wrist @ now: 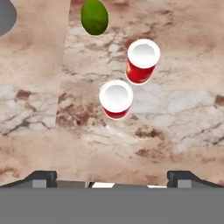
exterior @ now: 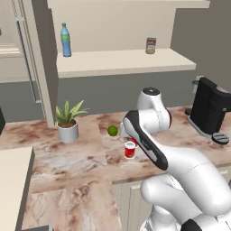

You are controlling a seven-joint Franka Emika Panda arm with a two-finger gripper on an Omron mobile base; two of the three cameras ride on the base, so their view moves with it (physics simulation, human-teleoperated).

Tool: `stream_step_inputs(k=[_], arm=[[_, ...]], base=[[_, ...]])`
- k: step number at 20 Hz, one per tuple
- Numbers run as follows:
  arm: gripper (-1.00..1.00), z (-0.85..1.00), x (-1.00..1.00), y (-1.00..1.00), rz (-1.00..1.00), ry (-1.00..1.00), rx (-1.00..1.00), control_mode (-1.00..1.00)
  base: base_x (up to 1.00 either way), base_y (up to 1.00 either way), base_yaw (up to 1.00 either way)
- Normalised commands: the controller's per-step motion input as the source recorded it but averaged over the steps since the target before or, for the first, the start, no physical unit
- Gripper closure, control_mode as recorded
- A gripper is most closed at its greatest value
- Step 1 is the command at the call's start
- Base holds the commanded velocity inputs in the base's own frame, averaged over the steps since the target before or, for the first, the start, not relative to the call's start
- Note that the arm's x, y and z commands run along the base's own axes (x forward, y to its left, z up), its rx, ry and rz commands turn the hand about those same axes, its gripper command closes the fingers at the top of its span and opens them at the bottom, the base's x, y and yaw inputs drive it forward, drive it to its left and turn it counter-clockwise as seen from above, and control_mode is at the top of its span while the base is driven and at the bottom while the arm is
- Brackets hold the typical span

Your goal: Pick the cans from the counter and place them in their designated side in the cabinet.

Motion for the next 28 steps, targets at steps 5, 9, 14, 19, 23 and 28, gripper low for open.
stream_step_inputs(k=[5,9,14,19,23,28], arm=[[-1.00,-0.20,0.03,0.00,0.00,0.03,0.00,-1.00],[-1.00,-0.17,0.08,0.00,0.00,0.02,0.00,-1.00],[-1.00,-0.12,0.14,0.00,0.00,0.02,0.00,-1.00],[-1.00,-0.13,0.12,0.00,0.00,0.03,0.00,-1.00],[-1.00,-0.15,0.08,0.00,0.00,0.03,0.00,-1.00],[-1.00,-0.17,0.11,0.00,0.00,0.02,0.00,-1.00]], base=[[0.00,0.00,0.00],[0.00,0.00,0.00],[0.00,0.00,0.00],[0.00,0.00,0.00],[0.00,0.00,0.00],[0.00,0.00,0.00]])
